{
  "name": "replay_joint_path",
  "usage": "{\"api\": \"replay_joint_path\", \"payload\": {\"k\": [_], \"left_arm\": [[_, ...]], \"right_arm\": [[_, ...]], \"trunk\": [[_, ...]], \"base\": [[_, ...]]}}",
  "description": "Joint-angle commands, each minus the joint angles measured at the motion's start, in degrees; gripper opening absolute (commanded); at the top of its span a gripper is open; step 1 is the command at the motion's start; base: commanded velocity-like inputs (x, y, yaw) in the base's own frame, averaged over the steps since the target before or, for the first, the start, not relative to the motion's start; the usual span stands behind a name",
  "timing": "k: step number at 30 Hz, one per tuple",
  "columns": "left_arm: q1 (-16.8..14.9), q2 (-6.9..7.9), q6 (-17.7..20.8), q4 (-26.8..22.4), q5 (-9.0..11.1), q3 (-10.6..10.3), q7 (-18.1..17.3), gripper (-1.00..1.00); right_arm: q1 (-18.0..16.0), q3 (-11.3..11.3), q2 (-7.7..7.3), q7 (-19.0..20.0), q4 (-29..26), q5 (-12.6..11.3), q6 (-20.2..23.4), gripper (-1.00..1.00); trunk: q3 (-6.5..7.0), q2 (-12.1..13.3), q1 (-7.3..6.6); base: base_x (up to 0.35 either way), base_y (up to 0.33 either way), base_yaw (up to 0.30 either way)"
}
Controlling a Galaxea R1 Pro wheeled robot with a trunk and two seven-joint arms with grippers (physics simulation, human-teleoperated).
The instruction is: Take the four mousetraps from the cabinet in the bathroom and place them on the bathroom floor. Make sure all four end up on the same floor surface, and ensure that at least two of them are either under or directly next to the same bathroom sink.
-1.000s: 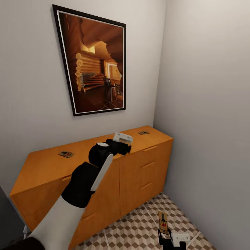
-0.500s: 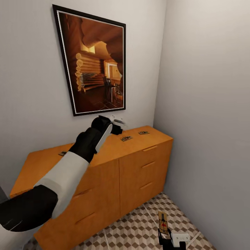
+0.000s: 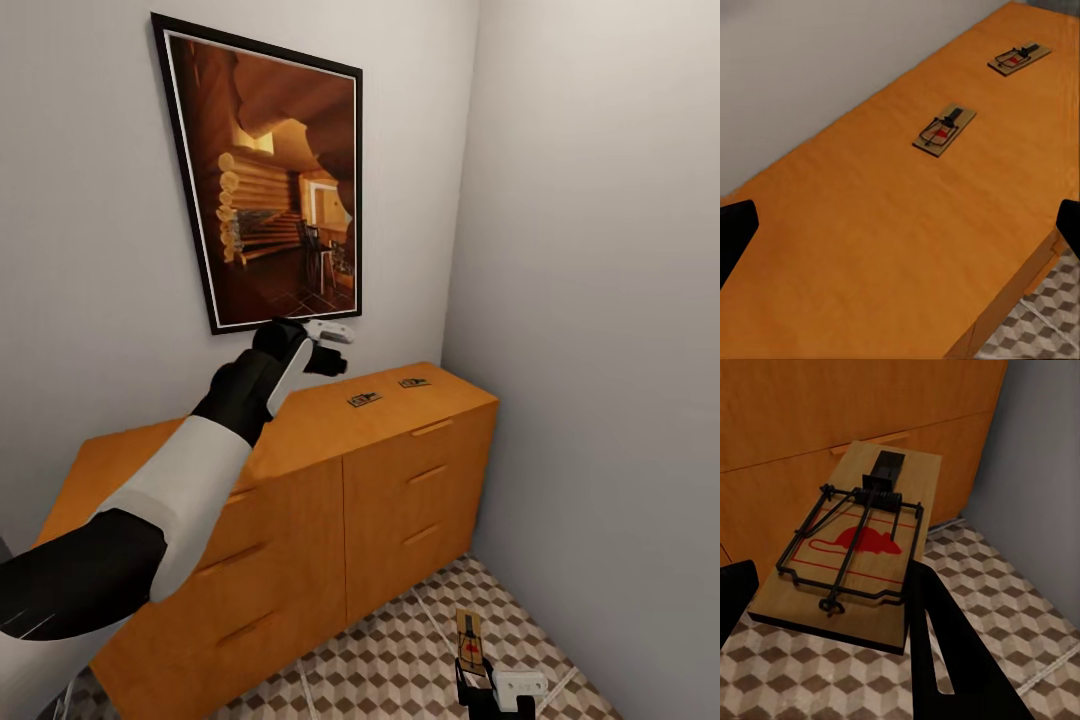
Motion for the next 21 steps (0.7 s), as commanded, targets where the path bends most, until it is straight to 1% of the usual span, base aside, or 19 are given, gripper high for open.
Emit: {"api": "replay_joint_path", "payload": {"k": [1,3,7,13,21], "left_arm": [[-0.06,0.02,0.19,-0.05,0.57,-0.11,-0.17,1.00],[-0.03,0.08,0.19,-0.09,0.55,-0.15,-2.98,1.00],[-0.05,0.34,0.15,-0.10,0.50,-0.16,-5.36,1.00],[-0.07,1.08,0.13,-0.11,0.48,-0.24,-6.22,1.00],[-0.05,1.79,0.11,-0.11,0.48,-0.31,-6.49,1.00]], "right_arm": [[-0.04,0.43,-0.01,-0.53,0.04,0.04,-0.10,-1.00],[-0.04,0.43,-0.05,-0.52,0.04,0.04,-0.11,-1.00],[-0.04,0.43,-0.02,-0.52,0.04,0.04,-0.15,-1.00],[-0.04,0.43,-0.06,-0.52,0.04,0.04,-0.13,-1.00],[-0.04,0.43,-0.08,-0.52,0.04,0.04,-0.14,-1.00]], "trunk": [[-0.06,-0.04,0.00],[-0.06,-0.04,0.00],[-0.06,-0.04,0.00],[-0.06,-0.04,0.00],[-0.06,-0.04,0.00]], "base": [[0.000,0.000,0.000],[0.000,0.000,0.000],[0.000,0.000,0.000],[0.000,0.000,0.000],[0.000,0.000,0.000]]}}
